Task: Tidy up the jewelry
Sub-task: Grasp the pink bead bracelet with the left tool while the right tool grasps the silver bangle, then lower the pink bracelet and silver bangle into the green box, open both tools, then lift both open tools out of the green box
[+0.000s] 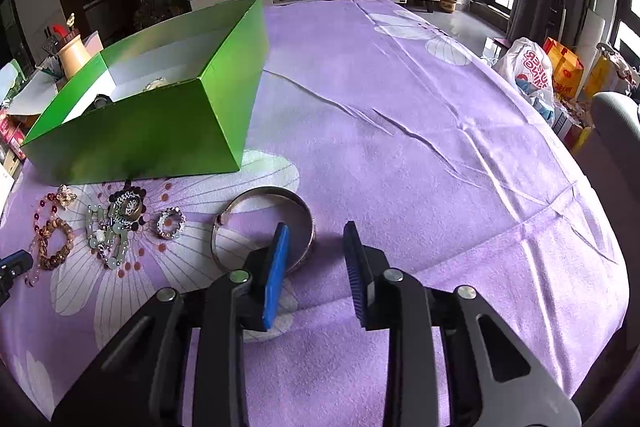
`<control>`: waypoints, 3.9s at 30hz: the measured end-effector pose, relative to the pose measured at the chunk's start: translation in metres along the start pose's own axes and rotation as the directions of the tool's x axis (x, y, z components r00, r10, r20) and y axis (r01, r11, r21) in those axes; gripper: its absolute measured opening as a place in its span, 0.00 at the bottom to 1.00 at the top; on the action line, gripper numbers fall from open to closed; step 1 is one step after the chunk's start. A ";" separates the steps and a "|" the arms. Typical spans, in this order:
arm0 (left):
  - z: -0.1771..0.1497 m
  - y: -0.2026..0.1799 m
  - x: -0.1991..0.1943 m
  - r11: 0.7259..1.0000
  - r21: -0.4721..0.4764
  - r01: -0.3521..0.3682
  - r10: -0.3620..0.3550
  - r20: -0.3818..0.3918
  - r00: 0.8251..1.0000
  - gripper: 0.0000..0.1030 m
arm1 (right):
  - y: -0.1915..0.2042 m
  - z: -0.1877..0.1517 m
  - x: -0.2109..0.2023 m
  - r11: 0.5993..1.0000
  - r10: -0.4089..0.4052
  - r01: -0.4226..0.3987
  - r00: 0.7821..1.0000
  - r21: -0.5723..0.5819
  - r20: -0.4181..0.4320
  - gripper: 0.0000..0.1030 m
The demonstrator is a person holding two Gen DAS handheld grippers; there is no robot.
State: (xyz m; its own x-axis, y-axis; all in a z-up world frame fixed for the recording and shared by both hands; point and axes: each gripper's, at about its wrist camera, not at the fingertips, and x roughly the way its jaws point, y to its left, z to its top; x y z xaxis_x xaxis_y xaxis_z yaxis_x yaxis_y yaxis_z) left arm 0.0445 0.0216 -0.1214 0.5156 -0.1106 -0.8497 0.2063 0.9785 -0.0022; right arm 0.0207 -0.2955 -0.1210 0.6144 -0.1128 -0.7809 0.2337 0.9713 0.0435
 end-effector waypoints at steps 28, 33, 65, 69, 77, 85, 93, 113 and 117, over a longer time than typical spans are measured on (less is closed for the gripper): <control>0.025 0.023 -0.059 0.977 -0.098 0.191 -0.177 0.130 0.976 0.07 | 0.014 0.012 -0.067 0.999 0.027 -0.024 0.987 -0.023 0.159 0.04; 0.036 0.021 -0.067 0.978 -0.084 0.190 -0.176 0.149 0.973 0.07 | 0.017 0.019 -0.078 0.999 0.041 -0.034 0.981 -0.036 0.190 0.04; 0.179 -0.038 -0.018 0.984 0.009 0.179 -0.178 0.131 0.975 0.07 | 0.071 0.114 -0.031 0.985 0.063 -0.025 0.974 -0.170 0.220 0.04; 0.187 -0.042 0.006 0.984 0.000 0.178 -0.177 0.089 0.980 0.07 | 0.078 0.121 -0.017 0.982 0.056 -0.017 0.978 -0.191 0.202 0.04; 0.202 -0.050 0.046 0.988 0.008 0.153 -0.153 0.033 0.988 0.07 | 0.091 0.133 0.011 0.970 0.031 0.010 0.986 -0.244 0.163 0.04; 0.220 -0.066 0.068 0.989 0.030 0.142 -0.143 0.019 0.990 0.07 | 0.106 0.147 0.036 0.956 -0.008 0.051 0.989 -0.288 0.148 0.04; 0.229 -0.073 0.076 0.994 0.036 0.102 -0.103 0.026 0.994 0.22 | 0.108 0.161 0.049 0.965 -0.011 0.045 0.991 -0.260 0.132 0.17; 0.161 -0.017 -0.020 0.997 -0.013 0.078 -0.074 0.182 0.980 0.83 | 0.047 0.096 -0.037 0.979 0.199 -0.187 0.960 -0.076 0.197 0.26; 0.132 0.002 -0.033 0.996 -0.059 0.074 -0.063 0.163 0.985 0.83 | 0.041 0.076 -0.045 0.979 0.199 -0.188 0.965 -0.075 0.172 0.27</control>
State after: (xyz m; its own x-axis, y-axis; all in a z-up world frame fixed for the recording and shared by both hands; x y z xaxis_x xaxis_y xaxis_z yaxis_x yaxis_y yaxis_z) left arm 0.1377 0.0041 -0.0239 0.6301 -0.1991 -0.7505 0.1940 0.9763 -0.0962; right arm 0.0600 -0.2661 -0.0373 0.7691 0.0482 -0.6373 0.0567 0.9881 0.1432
